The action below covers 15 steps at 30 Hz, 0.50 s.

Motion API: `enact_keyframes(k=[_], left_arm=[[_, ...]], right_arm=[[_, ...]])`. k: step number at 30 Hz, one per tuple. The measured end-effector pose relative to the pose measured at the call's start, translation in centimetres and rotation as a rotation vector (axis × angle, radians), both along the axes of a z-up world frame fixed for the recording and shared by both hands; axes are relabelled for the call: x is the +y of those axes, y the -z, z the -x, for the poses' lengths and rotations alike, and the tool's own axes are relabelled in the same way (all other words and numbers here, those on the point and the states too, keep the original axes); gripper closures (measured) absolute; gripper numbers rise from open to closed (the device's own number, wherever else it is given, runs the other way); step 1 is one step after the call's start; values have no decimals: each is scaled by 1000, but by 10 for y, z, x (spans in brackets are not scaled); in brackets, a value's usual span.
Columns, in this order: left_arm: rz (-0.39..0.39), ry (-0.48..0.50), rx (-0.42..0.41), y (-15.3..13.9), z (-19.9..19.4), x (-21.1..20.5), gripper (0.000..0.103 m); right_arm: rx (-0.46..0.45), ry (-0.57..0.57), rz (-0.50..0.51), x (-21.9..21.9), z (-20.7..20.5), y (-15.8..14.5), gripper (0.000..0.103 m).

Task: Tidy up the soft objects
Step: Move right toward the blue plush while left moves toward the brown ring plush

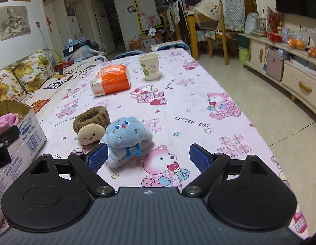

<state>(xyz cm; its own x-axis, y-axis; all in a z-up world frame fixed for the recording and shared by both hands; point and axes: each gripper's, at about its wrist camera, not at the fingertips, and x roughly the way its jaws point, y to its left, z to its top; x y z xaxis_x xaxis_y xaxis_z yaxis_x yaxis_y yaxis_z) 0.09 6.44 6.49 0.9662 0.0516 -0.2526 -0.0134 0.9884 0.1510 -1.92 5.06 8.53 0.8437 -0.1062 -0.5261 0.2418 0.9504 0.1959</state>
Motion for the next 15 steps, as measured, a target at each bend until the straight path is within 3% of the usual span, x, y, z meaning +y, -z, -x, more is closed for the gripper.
enact_keyframes(k=[9, 15], left_arm=[[8, 69, 69, 13, -7, -3, 1], [15, 113, 96, 17, -6, -5, 1]], right_arm=[[-12, -119, -52, 11, -29, 7, 0], [13, -105, -100, 6, -52, 14, 0]])
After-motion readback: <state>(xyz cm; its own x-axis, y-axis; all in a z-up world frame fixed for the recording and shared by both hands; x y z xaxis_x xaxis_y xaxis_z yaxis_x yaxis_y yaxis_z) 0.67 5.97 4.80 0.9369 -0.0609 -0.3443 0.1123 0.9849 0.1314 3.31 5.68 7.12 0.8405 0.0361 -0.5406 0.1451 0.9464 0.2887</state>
